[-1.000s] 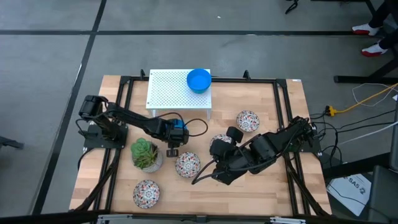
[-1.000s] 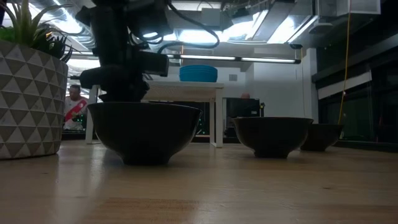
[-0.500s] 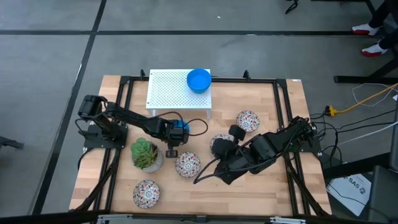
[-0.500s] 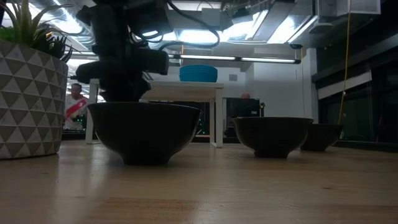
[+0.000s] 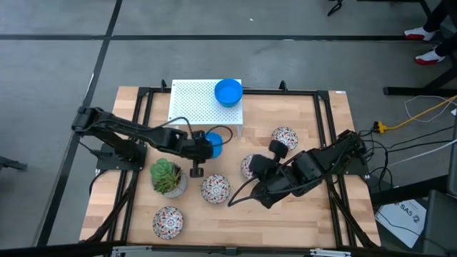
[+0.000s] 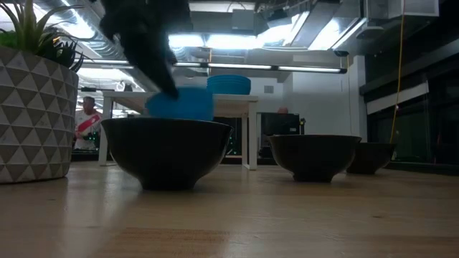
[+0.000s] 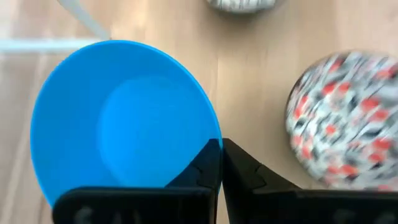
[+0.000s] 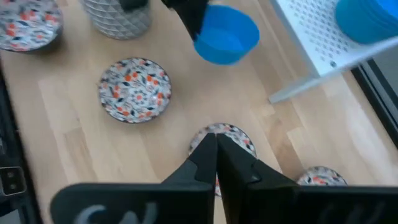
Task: Pick & Place Mini bowls
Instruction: Stack the blue bowl on the blue bowl on the shelf
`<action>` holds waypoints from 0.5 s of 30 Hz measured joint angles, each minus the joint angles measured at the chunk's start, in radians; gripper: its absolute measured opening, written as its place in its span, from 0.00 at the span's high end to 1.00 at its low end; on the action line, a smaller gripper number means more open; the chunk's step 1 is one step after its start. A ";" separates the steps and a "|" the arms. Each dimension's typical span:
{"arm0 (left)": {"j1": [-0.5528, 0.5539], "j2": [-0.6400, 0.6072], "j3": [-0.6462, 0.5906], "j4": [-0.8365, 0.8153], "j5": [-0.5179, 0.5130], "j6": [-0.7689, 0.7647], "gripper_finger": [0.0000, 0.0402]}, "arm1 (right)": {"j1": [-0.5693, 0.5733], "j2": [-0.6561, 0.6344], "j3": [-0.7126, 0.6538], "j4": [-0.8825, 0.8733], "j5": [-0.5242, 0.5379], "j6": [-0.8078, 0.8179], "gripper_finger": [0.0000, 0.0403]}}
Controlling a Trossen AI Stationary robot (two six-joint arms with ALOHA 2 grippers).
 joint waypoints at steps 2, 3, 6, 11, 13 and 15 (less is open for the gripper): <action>0.000 -0.042 0.000 0.010 -0.001 -0.015 0.99 | 0.004 -0.037 -0.064 0.007 0.010 0.027 0.97; 0.000 -0.063 0.000 0.011 -0.002 -0.022 0.99 | 0.005 -0.058 -0.100 0.018 0.014 0.034 0.97; 0.000 -0.121 0.000 0.036 -0.003 -0.024 0.99 | 0.005 -0.135 -0.224 0.096 0.015 0.047 0.99; 0.000 -0.202 0.000 0.120 -0.004 0.012 0.99 | 0.005 -0.283 -0.469 0.338 0.019 0.001 0.97; 0.000 -0.223 0.000 0.156 -0.003 0.009 0.99 | 0.005 -0.343 -0.563 0.420 0.015 0.002 0.97; 0.000 -0.242 0.000 0.176 -0.003 0.010 0.99 | 0.004 -0.394 -0.645 0.492 0.008 0.004 0.97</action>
